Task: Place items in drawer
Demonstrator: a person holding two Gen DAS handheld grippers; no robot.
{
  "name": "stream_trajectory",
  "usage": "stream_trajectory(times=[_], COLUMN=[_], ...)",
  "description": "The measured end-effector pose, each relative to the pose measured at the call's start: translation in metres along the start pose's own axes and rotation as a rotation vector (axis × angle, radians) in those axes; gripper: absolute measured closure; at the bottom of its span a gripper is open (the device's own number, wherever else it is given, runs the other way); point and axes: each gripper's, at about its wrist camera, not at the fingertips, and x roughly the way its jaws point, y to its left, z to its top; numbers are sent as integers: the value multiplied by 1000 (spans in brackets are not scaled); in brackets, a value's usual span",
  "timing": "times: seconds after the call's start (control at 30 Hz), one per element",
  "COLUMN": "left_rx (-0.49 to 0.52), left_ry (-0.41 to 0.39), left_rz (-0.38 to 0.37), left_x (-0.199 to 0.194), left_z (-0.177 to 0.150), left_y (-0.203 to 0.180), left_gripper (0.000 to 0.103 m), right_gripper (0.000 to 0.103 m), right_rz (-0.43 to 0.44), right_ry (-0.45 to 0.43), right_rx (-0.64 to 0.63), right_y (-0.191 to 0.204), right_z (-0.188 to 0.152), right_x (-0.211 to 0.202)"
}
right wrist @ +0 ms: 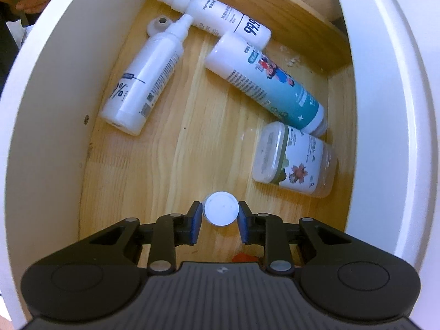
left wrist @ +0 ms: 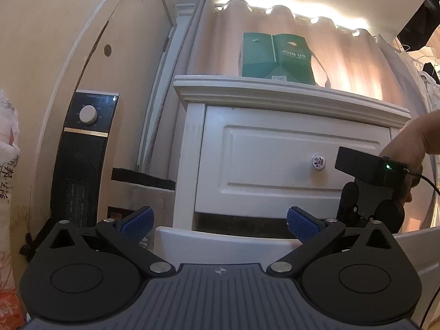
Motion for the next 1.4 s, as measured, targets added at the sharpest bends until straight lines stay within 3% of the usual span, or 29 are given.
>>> stream_trajectory(times=[0.17,0.27,0.37,0.6,0.83,0.9,0.93,0.97,1.07,1.3,1.4], left_rx=[-14,-20,-8,-9,-1,7,6,3,-4,3,3], left_ry=[3,4,-1,2,-19,-25,-21,-15,-10,-11,-6], left_rz=[3,-2,-9,9,35,38,34,32,29,25,27], left_x=[1,1,-1,-5,-7,-7,-7,-6,-5,-7,-6], left_z=[0,0,1,1,-3,-4,-5,-5,-5,-7,-8], left_y=[3,3,1,6,10,8,8,7,7,5,6], left_gripper=[0,0,0,0,0,0,0,0,0,0,0], right_gripper=[75,75,75,75,73,59,40,32,29,34,45], right_rz=[25,54,78,88,97,88,79,71,54,44,31], right_ry=[99,220,280,165,12,-19,-34,-47,-54,-31,-35], right_rx=[5,-4,-42,-41,72,89,86,83,68,57,38], right_y=[-3,-3,0,-1,-1,1,3,5,8,10,14], right_z=[-4,-5,5,25,-7,-15,-18,-20,-22,-27,-32], right_x=[-4,7,21,24,15,12,10,8,3,0,1])
